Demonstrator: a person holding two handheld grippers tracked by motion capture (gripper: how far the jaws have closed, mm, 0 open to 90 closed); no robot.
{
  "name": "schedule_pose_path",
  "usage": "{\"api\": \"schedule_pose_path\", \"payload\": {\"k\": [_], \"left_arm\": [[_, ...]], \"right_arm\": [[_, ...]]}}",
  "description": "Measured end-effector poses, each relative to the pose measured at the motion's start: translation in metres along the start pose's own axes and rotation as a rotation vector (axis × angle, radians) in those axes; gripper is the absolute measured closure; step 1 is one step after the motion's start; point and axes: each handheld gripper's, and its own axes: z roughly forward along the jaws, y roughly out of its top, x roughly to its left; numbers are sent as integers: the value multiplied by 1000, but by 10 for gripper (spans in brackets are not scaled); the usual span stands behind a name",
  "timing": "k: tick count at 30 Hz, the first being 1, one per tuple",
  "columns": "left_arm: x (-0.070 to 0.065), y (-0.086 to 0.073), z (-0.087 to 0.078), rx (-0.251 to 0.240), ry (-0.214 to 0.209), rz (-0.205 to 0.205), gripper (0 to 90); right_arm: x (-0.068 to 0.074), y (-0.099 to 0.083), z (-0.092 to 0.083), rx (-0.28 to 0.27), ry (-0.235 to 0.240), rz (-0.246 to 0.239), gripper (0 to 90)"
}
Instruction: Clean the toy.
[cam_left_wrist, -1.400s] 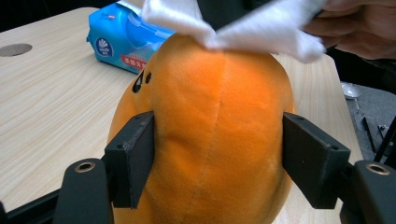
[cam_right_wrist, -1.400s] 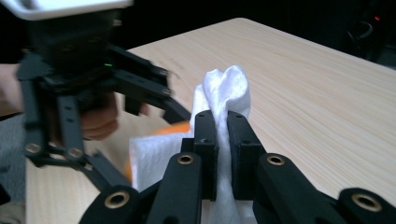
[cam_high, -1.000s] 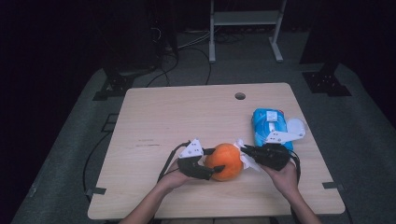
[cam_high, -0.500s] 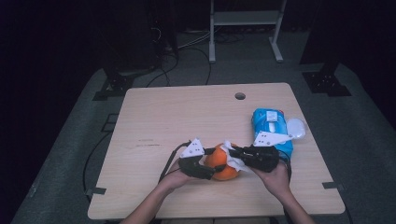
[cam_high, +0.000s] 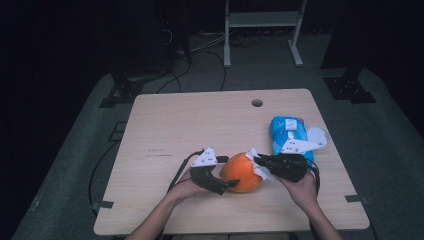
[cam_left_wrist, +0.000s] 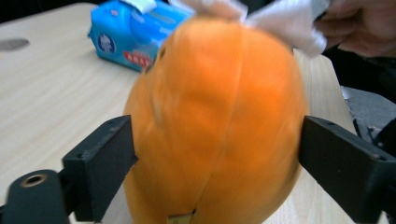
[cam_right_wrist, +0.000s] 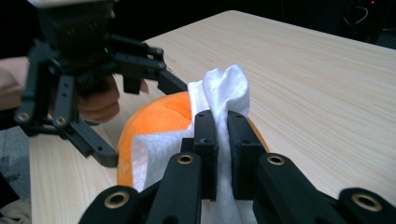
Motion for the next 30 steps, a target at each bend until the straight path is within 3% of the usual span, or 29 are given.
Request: {"api": "schedule_pose_path", "payload": {"k": [3,7,10,15,18,21,23,27,30], "left_arm": [[0,-1,5,-5,7,-11,95],[-9,8,0,9,53,19,266],[-15,19,-8,28,58,45,341],[-19,37,-28,32,42,51,347],[-18,42,-35,47,45,57,356],[-14,33,-29,88,56,37,358],[-10,25,-26,72,44,4,355],[-9,25,-21,57,52,1,340],[-13,25,-12,62,49,23,333]], "right_arm": [[1,0,1,1,-5,0,827],[0,3,2,-9,-13,1,828],[1,6,0,-31,-5,9,828],[0,9,0,-58,21,29,828],[-1,6,6,-40,25,40,828],[-4,-2,18,7,28,57,828],[-8,-8,25,34,32,75,828],[-6,-2,20,-8,46,81,828],[4,8,19,-26,69,43,827]]}}
